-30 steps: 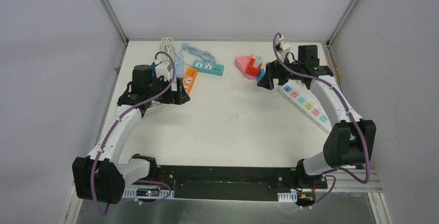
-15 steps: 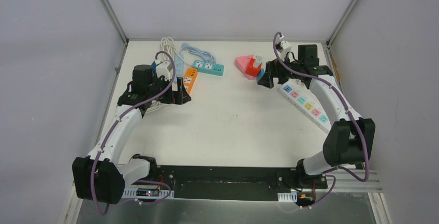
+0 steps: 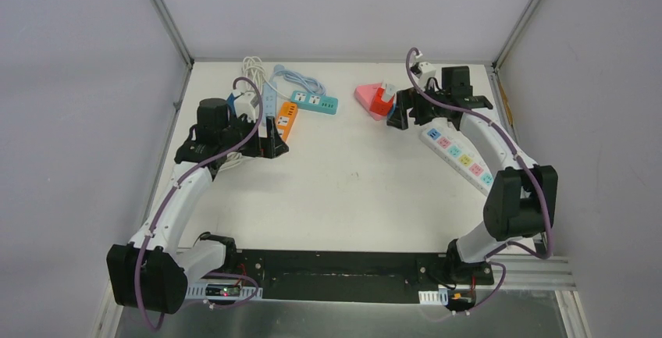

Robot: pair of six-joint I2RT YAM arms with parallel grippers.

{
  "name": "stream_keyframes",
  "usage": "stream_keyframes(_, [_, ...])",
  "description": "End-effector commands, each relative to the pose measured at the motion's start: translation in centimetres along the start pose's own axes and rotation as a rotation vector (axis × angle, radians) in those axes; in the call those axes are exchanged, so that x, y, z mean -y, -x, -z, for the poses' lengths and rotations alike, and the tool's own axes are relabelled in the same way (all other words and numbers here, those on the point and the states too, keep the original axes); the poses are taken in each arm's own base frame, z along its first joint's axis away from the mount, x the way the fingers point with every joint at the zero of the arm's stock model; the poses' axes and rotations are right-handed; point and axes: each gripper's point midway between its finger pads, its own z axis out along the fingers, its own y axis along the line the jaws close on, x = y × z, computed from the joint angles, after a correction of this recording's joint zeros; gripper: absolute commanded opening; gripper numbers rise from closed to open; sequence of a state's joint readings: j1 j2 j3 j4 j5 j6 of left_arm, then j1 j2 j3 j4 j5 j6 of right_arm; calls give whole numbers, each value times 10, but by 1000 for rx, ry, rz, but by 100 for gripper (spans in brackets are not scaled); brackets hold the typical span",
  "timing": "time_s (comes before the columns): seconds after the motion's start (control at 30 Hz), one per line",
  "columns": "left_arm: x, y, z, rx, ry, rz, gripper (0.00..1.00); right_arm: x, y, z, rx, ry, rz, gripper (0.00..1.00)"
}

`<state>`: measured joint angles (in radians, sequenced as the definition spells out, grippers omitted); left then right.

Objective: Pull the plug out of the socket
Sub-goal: Move the socket to the center of the board.

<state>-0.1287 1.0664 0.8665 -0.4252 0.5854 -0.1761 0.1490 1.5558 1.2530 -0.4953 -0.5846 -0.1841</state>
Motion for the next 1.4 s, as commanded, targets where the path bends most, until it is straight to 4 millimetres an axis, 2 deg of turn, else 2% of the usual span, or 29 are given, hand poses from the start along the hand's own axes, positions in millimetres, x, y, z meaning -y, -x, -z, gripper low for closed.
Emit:
stream_keyframes(0.0, [7, 13, 8, 60, -24, -16, 99, 5, 33, -11, 40, -82, 23, 100])
stream_keyframes(0.3, [12, 14, 12, 74, -35, -21, 99, 40, 93, -44, 118, -398, -129, 100])
stream_keyframes(0.43, [13, 15, 14, 81, -37, -25, 99, 60, 105, -64, 99, -531, -212, 100])
stream_keyframes(0.63, [14, 17, 17, 92, -36, -31, 99, 72, 113, -89, 72, -553, -294, 100])
stream_keyframes(0.83, [15, 17, 17, 92, -38, -30, 99, 84, 101, -104, 30, -595, -323, 100])
stream_keyframes(1.37, [16, 17, 17, 93, -46, -29, 99, 86, 61, -130, -77, -567, -388, 100])
